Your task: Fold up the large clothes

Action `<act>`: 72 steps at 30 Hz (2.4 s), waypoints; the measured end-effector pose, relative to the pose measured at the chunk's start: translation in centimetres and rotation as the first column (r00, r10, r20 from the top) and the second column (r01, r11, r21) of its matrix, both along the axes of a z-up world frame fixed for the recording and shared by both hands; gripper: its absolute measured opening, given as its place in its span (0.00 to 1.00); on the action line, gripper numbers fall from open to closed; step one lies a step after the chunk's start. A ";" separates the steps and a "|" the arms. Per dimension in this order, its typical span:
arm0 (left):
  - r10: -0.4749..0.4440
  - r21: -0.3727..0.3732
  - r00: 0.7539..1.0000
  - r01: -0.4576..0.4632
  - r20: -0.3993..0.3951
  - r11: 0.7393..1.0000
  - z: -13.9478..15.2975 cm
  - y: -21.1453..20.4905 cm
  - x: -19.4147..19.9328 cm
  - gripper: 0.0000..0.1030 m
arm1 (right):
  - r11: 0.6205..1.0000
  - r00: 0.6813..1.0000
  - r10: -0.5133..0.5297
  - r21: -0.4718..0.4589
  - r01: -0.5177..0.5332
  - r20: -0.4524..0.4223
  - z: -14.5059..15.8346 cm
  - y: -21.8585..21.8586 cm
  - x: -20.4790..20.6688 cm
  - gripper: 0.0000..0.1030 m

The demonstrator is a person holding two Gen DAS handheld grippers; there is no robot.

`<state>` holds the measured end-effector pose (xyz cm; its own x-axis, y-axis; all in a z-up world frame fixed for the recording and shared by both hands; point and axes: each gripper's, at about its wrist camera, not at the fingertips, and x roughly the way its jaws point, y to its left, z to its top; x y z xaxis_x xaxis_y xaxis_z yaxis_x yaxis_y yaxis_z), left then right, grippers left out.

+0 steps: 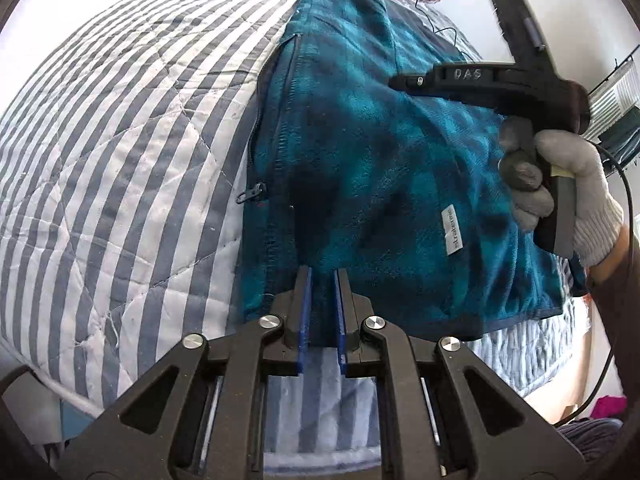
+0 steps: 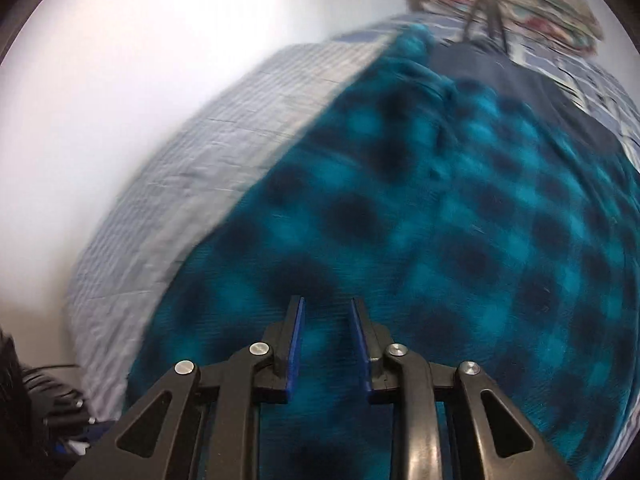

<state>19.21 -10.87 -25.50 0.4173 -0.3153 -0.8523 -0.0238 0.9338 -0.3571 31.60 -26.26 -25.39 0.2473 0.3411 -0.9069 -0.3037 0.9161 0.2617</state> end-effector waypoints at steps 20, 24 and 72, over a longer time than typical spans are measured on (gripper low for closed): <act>0.183 0.005 0.974 -0.186 0.132 0.983 4.6 6.4 -0.4 0.08 | 0.991 0.973 -0.084 0.116 0.060 0.216 4.4 4.6 17.4 0.18; 0.203 0.021 0.974 -0.207 0.104 0.978 3.5 6.9 -0.5 0.08 | 0.990 0.973 -0.131 0.078 0.118 0.190 0.9 4.4 21.0 0.18; -0.265 0.001 0.904 0.281 0.335 0.960 18.0 -4.9 1.7 0.55 | 0.742 0.703 -0.652 0.050 0.668 0.285 19.1 -25.8 -28.3 0.65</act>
<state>20.92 -15.73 -7.54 0.5633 -0.4924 -0.6635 0.3558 0.8693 -0.3430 3.28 -52.04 -6.28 0.6230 -0.0487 -0.7807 0.3350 0.9185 0.2101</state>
